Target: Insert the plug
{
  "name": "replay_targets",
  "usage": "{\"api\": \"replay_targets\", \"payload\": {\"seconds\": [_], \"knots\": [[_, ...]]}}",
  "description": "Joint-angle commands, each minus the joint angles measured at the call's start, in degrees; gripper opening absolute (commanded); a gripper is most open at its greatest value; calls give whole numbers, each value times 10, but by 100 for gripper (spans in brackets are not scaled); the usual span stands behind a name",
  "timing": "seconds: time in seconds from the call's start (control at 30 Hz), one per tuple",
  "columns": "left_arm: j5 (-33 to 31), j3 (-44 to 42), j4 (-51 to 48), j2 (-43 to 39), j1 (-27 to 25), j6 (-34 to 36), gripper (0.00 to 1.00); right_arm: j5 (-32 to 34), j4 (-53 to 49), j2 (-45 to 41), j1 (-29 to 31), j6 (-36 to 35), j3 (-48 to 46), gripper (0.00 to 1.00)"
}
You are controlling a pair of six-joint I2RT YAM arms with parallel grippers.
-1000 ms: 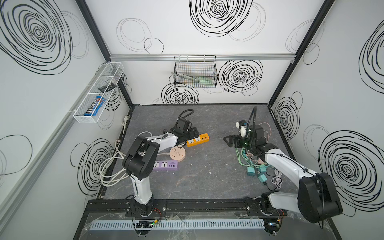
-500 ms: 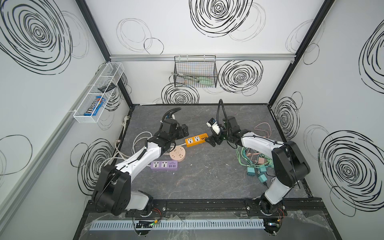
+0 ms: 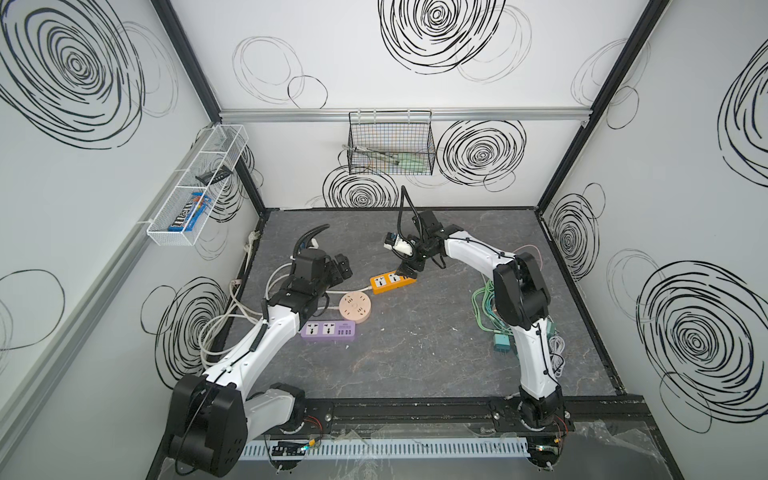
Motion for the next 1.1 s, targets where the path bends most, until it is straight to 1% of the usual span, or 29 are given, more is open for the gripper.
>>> {"api": "replay_targets", "payload": {"seconds": [0.0, 0.13, 0.17, 0.3, 0.37, 0.47, 0.63, 0.73, 0.8, 0.83, 0.97, 1.07], "knots": [[0, -8, 3, -8, 9, -3, 96, -6, -108, 29, 15, -64, 45, 97], [6, -6, 3, -3, 13, 0, 96, -13, -125, 43, 25, -72, 53, 98], [7, -5, 3, -2, 13, 1, 96, -18, -129, 44, 27, -74, 53, 99], [13, -4, 9, 5, 13, 3, 96, -18, -124, 44, 33, -80, 36, 100], [22, -5, 15, 9, 12, 3, 96, 16, -92, 41, 39, -83, 15, 97], [18, -3, 17, 17, -1, 9, 96, 69, -56, 39, 46, -78, -12, 93], [12, 1, 17, 34, -25, 11, 96, 95, -33, 30, 45, -67, -30, 84], [4, 7, 17, 48, -45, 17, 96, 102, -24, 15, 34, -51, -48, 79], [-17, 19, 9, 61, -66, 28, 96, 101, -23, 6, 20, -42, -60, 77], [-29, 26, 4, 71, -77, 33, 96, 103, -21, 2, 12, -38, -67, 74], [-38, 47, -5, 105, -103, 34, 96, 122, -5, -17, -17, -36, -110, 73], [-34, 54, 1, 123, -115, 28, 96, 149, 12, -32, -31, -50, -150, 72]]}}
